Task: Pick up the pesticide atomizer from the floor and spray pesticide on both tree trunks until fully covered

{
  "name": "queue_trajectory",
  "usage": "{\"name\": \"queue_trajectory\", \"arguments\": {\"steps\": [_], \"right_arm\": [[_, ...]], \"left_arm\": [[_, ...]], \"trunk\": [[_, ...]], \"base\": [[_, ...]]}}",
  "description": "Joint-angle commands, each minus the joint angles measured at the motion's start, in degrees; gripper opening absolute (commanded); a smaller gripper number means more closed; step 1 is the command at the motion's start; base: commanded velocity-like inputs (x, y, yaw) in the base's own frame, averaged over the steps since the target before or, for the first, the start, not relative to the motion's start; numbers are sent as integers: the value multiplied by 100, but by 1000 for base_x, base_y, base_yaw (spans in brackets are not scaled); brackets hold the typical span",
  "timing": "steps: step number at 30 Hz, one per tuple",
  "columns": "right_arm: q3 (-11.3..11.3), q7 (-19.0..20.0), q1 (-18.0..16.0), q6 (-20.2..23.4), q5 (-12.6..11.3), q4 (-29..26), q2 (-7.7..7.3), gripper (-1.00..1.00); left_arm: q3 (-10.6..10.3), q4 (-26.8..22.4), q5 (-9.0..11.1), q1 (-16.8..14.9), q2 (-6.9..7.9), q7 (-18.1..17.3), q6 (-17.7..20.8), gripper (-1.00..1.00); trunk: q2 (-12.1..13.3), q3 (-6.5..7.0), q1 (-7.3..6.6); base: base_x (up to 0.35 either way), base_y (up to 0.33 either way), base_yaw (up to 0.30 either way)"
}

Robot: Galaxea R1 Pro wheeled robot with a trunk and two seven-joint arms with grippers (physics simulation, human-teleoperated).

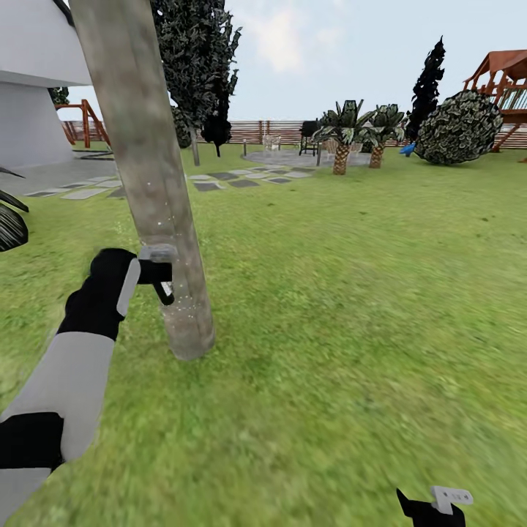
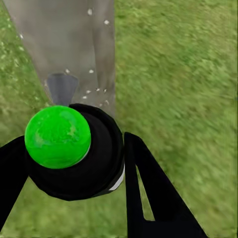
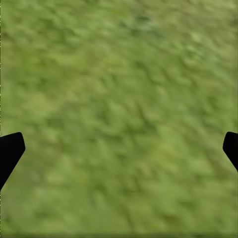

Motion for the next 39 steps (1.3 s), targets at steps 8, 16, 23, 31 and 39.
{"name": "queue_trajectory", "arguments": {"steps": [8, 16, 23, 31, 39], "right_arm": [[0, 0, 0, 0, 0, 0, 1, 100], [0, 0, 0, 0, 0, 0, 1, 100], [0, 0, 0, 0, 0, 0, 1, 100], [0, 0, 0, 0, 6, 0, 1, 100], [0, 1, 0, 0, 8, 0, 1, 100]], "left_arm": [[-12, 20, -29, 658, -54, 13, -77, -100], [-15, -65, -81, -115, 21, 51, 9, -100], [-36, 25, -190, -108, 107, 60, -16, -100], [-33, 597, -218, 965, 146, 63, -645, -100], [-1, 1369, -232, 1260, 343, 74, -2022, -100]], "trunk": [[-1, 1, -1], [-1, 1, -1], [-1, 1, -1], [-1, 1, -1], [-1, 1, -1]], "base": [[0, 0, 0], [0, 0, 0], [0, 0, 0], [0, 0, 0], [0, 0, 0]]}}
